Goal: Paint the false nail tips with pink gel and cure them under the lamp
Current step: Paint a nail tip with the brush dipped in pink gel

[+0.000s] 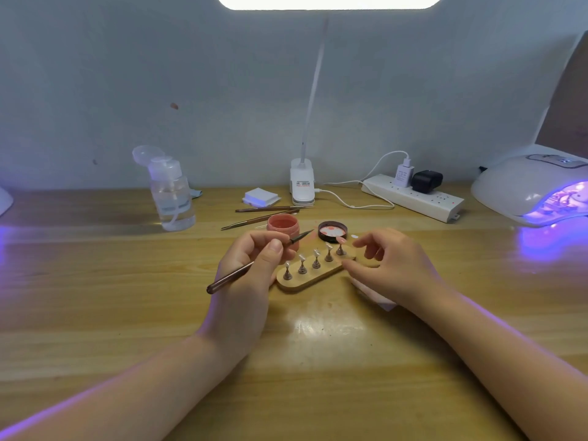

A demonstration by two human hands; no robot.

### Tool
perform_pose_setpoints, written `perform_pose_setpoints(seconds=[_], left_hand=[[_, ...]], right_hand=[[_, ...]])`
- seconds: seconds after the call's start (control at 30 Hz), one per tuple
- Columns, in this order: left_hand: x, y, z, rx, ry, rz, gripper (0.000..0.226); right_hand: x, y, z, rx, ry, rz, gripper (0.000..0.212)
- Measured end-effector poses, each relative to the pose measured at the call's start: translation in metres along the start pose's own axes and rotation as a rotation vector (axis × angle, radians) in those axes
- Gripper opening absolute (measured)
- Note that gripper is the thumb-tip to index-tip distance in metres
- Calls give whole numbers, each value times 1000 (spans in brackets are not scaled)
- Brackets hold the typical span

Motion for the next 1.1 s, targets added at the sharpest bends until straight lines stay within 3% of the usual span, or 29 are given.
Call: perform_pose_setpoints(seconds=[0.13, 0.2, 0.33, 0.53, 0.83, 0.97, 1.1], left_hand=[[1, -1, 0, 22, 5, -11, 16], [3, -2, 0, 52, 21, -24, 9], [5, -2, -1, 85, 64, -59, 21], [6, 1, -5, 99, 82, -74, 18], [5, 1, -5, 104, 80, -71, 18], [7, -1, 1, 158, 121, -98, 16], [9, -4, 10, 280, 278, -160, 13]], right_hand=[[5, -3, -6, -9, 44, 34, 19], [15, -3, -8, -5, 25, -21, 20], [22, 3, -8, 2, -21, -38, 25], [26, 7, -9, 15, -84, -60, 32], [21, 0, -27, -106, -138, 2, 21], [8, -7, -32, -161, 69, 130, 11], [0, -11, -25, -78, 333, 205, 4]])
Point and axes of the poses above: each hand's wrist, its own y-axis towards the middle knuckle, its own x-axis out of the palm, z = x × y, the point moved 7 cm from there along y, towards the middle knuckle, and after that the axes turned 1 degree about -y, right-handed, at the moved point
